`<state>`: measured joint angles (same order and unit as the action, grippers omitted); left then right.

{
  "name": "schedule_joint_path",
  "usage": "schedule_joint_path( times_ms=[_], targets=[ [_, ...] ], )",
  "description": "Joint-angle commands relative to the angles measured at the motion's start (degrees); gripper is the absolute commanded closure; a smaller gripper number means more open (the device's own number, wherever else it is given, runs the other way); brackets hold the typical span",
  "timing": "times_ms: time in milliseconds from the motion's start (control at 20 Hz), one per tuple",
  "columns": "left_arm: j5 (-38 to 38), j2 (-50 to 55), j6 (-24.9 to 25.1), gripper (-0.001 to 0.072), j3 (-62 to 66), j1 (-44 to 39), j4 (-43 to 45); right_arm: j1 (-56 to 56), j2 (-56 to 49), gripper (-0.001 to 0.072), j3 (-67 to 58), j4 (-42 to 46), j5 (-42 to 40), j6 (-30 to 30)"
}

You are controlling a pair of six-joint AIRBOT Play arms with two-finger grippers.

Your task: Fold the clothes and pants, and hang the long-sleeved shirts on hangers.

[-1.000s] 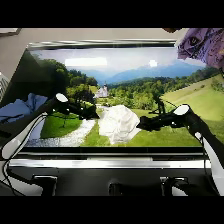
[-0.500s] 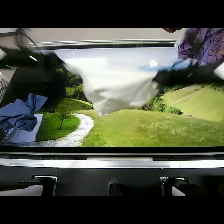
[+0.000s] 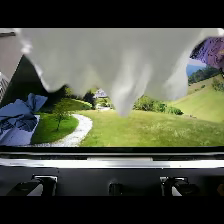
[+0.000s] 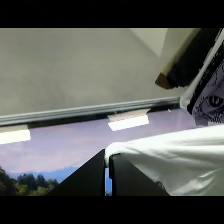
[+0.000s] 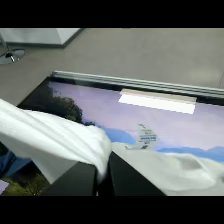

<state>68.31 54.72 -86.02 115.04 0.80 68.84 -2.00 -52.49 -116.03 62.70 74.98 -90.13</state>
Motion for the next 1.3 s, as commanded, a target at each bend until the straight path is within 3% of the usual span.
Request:
schedule_joint_path(
  times_ms=[0,250,400,500,800,950,1150,1200,1250],
  targets=[
    [-1.55,-5.77,-3.98,0.0692,-0.46,0.13,4.90,0.02,3.39,0.0676,-1.18,0.87,0.24,-4.46],
    [-1.86,3.10,-4.48,0.0693,-0.85,0.07,5.09,0.00,-7.93,0.0676,-1.07,0.79,-0.87,-11.17],
    [-1.95,15.26,-4.39,0.0692,-1.18,0.00,4.66,-0.04,-21.40,0.0676,-1.07,-0.52,0.35,-11.41],
    [-2.91,25.38,-1.62,0.0691,-1.18,-0.85,4.68,-0.04,-30.95,0.0676,-1.07,-0.94,-0.04,-11.23],
    [-17.29,52.89,-0.79,0.0690,-1.14,-5.60,2.23,-0.04,-58.82,0.0676,0.13,-5.68,-7.80,-11.50],
    [-20.44,60.17,-0.98,0.0690,-1.11,-7.61,-2.78,-0.04,-66.79,0.0676,0.13,-9.60,-13.49,-11.50],
    [-20.15,63.06,-1.01,0.0686,-1.14,-9.92,-4.13,-0.04,-69.77,0.0671,0.11,-13.05,-16.48,-11.52],
    [-19.78,62.84,-1.07,0.0623,-0.94,-9.92,-4.39,-0.02,-69.64,0.0604,0.11,-13.46,-15.93,-11.54],
    [-18.25,62.49,-2.80,0.0386,-0.11,-9.73,-4.35,0.42,-69.20,0.0480,0.11,-14.14,-14.62,-11.54]
  ],
)
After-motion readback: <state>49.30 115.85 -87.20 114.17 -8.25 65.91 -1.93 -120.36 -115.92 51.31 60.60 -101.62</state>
